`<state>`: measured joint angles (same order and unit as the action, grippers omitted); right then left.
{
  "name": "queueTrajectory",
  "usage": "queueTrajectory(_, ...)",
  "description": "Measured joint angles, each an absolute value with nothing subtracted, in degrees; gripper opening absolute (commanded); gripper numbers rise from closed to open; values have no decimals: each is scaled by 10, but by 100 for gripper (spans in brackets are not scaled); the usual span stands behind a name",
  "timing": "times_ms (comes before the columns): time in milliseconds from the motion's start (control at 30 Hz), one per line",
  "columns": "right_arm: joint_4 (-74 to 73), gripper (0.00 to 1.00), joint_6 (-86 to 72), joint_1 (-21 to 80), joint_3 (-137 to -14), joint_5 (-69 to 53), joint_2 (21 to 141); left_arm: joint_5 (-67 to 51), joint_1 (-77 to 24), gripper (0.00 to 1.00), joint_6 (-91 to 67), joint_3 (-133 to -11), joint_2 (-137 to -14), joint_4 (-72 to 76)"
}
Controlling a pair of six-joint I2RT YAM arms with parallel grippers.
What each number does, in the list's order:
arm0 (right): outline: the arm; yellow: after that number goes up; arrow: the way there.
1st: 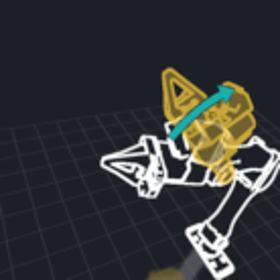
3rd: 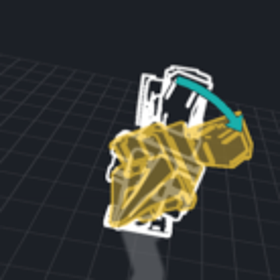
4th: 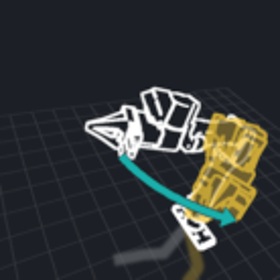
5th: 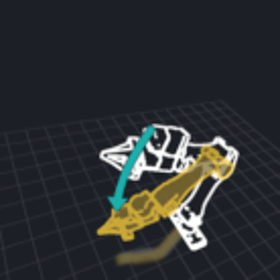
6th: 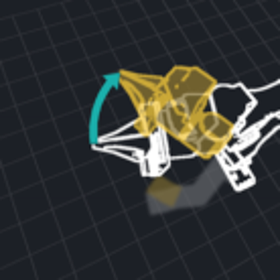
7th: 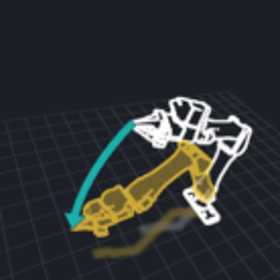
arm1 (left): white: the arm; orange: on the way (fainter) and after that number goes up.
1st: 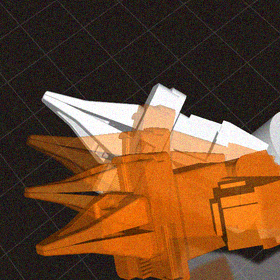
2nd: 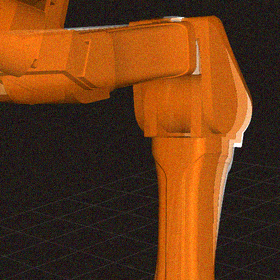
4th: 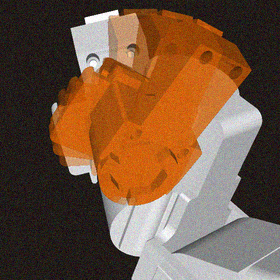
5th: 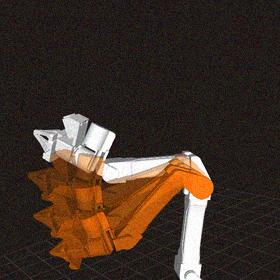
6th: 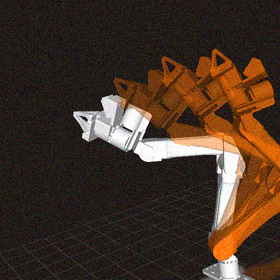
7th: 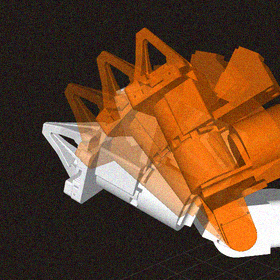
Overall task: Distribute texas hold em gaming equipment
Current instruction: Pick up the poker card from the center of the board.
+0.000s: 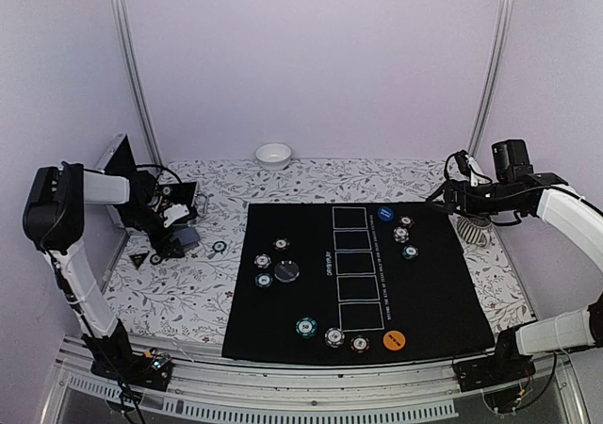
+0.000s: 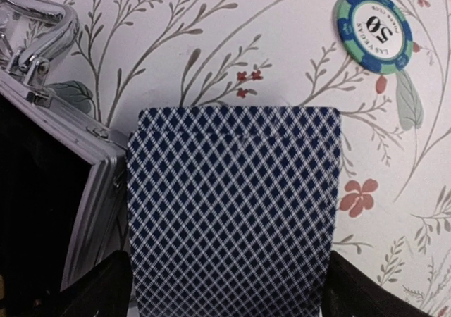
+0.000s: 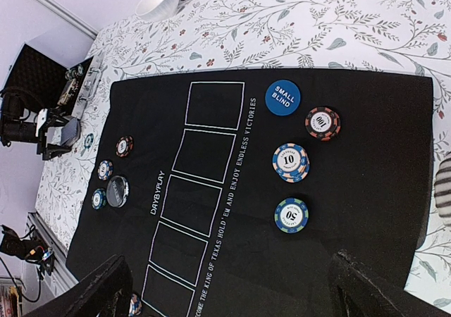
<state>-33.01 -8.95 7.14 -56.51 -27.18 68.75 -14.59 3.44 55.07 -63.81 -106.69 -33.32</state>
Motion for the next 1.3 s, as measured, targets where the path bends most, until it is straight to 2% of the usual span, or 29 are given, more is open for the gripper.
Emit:
queueTrajectory(233, -330, 99, -89, 71, -565, -272, 688, -145, 18, 71, 550, -652, -1079, -346)
queueTrajectory(567, -330, 99, -89, 71, -565, -272, 688, -152, 14, 55, 555, -658, -1078, -354)
queueTrajectory(1000, -330, 99, -90, 71, -565, -279, 688, -125, -22, 54, 552, -657, -1059, -368)
queueTrajectory(1300, -330, 99, -92, 71, -565, -287, 674, -110, -62, 54, 553, -639, -955, -398)
